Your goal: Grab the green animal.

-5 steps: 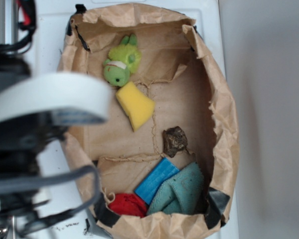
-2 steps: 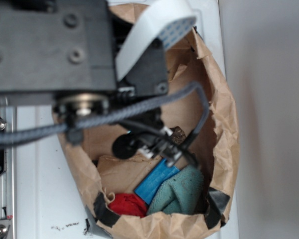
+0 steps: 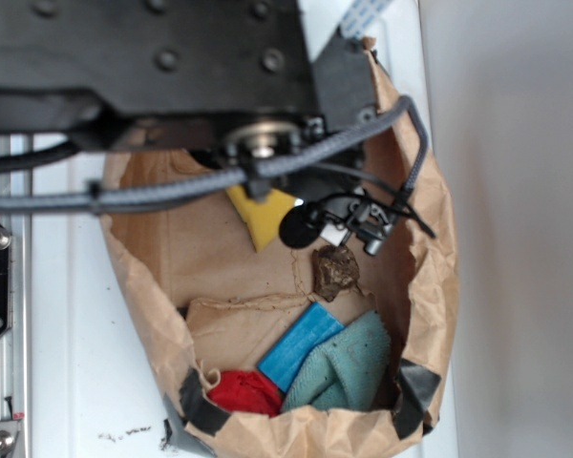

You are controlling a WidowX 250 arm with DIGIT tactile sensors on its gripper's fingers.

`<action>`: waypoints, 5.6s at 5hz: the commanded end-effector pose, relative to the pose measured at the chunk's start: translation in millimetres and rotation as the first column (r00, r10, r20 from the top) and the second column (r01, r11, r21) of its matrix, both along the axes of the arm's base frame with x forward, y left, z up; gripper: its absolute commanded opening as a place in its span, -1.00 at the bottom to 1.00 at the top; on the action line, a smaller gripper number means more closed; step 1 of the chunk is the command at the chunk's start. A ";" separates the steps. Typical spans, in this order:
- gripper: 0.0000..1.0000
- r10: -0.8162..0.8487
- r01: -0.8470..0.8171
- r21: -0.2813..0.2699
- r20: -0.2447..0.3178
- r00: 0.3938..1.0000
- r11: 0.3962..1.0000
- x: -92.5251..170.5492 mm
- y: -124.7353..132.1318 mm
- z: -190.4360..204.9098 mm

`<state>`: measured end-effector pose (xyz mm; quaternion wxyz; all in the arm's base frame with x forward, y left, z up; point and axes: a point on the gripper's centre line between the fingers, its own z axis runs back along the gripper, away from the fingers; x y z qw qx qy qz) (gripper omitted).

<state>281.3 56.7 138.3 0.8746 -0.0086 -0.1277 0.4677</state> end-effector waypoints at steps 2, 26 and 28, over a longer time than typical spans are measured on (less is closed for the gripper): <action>1.00 0.089 -0.085 0.105 -0.040 0.995 0.991 -44.0 43.7 -14.2; -1.00 -0.442 0.432 0.224 -0.006 0.897 0.874 -23.4 -2.9 16.3; -1.00 -0.530 0.526 0.185 -0.031 0.847 0.830 -8.3 -31.7 41.1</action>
